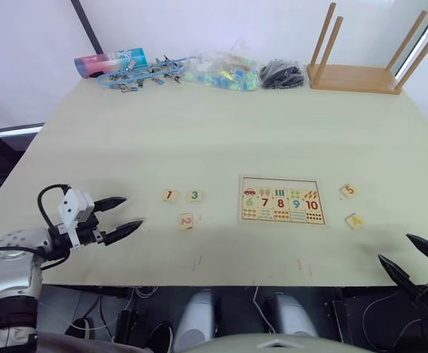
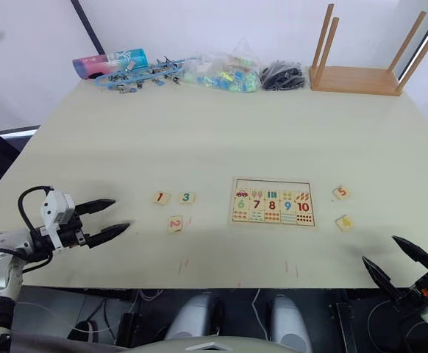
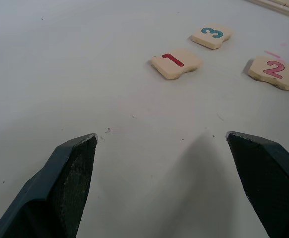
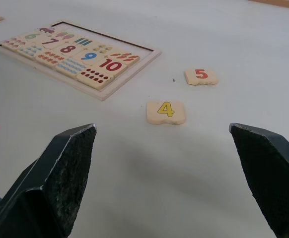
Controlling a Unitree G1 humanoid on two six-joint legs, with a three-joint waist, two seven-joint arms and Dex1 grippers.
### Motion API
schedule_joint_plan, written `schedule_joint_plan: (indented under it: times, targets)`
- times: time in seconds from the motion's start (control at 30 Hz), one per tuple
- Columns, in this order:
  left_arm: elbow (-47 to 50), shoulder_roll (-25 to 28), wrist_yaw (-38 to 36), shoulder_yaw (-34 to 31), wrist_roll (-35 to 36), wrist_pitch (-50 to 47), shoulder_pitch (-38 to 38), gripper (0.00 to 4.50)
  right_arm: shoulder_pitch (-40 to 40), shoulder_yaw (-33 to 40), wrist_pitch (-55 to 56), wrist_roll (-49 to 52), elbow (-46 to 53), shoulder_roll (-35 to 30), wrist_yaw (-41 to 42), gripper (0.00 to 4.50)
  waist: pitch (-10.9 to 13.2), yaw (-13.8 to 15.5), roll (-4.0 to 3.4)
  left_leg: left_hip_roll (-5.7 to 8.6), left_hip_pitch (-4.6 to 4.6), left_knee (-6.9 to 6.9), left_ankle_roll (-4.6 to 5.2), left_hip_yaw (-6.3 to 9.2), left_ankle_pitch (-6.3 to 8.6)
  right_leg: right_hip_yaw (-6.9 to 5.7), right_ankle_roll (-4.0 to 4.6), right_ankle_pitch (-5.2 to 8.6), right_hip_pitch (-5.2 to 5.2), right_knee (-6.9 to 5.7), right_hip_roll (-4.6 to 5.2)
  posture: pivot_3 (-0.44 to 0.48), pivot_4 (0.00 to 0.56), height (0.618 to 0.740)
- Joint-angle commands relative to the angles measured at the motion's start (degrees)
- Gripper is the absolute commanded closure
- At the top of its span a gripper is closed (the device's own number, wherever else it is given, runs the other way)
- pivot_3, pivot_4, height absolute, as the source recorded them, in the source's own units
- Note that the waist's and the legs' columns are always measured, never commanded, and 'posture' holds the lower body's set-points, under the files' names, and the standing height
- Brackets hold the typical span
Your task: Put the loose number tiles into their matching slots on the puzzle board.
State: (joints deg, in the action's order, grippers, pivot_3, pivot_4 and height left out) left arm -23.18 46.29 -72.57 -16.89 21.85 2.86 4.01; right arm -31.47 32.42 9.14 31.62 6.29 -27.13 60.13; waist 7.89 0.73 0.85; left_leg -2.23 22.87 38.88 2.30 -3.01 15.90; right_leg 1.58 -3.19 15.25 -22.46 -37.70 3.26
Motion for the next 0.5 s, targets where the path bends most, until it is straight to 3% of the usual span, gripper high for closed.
schedule_joint_plan:
  times: [0.03, 0.5]
  targets:
    - [-0.9, 0.7, -4.5, 2.4, -0.5, 2.9, 3.1, 0.09, -1.3, 1.7, 1.1, 2.4, 1.8, -0.2, 0.8, 0.0, 0.0, 0.1, 0.0, 0.0, 0.0, 0.0, 0.0, 0.0, 0.0, -0.01, 0.0, 0.0, 0.0, 0.0, 0.0, 0.0, 0.15, 0.737]
    - [-17.6, -0.1, -17.0, 12.3, -4.9, 5.9, 26.6, 0.09, -2.9, 0.4, 0.8, 7.3, 7.1, -2.9, 9.3, 0.0, 0.0, -0.1, 0.05, 0.11, 0.01, 0.0, 0.01, 0.01, -0.01, 0.03, -0.21, -0.11, 0.02, 0.01, -0.37, 0.0, 0.15, 0.737]
